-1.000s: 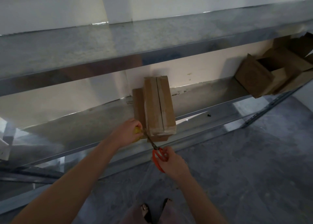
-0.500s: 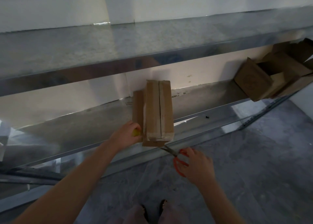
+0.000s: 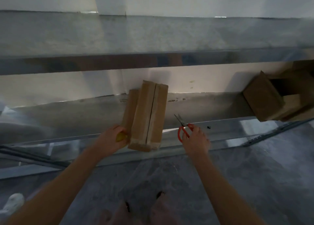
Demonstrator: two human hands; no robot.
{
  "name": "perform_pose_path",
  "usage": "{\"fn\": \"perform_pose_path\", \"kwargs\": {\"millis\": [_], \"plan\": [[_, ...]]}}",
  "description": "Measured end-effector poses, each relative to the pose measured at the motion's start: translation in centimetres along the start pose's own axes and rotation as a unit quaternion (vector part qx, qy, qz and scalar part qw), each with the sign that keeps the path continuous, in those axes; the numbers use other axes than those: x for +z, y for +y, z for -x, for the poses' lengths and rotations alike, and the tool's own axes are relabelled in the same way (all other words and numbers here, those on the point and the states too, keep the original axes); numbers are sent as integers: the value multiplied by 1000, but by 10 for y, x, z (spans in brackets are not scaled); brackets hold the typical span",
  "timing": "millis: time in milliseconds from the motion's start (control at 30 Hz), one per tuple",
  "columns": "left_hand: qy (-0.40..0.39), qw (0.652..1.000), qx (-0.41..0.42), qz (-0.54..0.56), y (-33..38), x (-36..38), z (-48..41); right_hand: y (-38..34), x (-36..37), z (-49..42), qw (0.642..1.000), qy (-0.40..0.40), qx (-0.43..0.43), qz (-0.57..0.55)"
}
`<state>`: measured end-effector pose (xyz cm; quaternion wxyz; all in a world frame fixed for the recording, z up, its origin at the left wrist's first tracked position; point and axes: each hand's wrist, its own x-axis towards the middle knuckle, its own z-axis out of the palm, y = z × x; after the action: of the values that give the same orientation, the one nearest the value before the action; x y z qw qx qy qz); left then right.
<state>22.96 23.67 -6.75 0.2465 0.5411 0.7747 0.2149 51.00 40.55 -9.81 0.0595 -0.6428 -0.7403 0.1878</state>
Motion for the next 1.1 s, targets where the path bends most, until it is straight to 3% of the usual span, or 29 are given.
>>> {"fn": "perform_pose_path", "kwargs": {"millis": [267, 600, 833, 967, 1100], "plan": [[39, 998, -48, -14, 12, 6, 12, 11, 8, -92, 996, -26, -41, 78], [31, 996, -79, -34, 20, 5, 10, 22, 18, -109, 988, -65, -88, 113], [-20, 998, -46, -45, 16, -6, 4, 12, 3, -13, 981, 25, -186, 50], [-55, 998, 3, -44, 7, -17, 3, -14, 13, 85, 978, 83, -183, -61], [-97, 993, 38, -63, 0, -26, 2, -59, 38, 157, 975, 75, -155, -144]]}}
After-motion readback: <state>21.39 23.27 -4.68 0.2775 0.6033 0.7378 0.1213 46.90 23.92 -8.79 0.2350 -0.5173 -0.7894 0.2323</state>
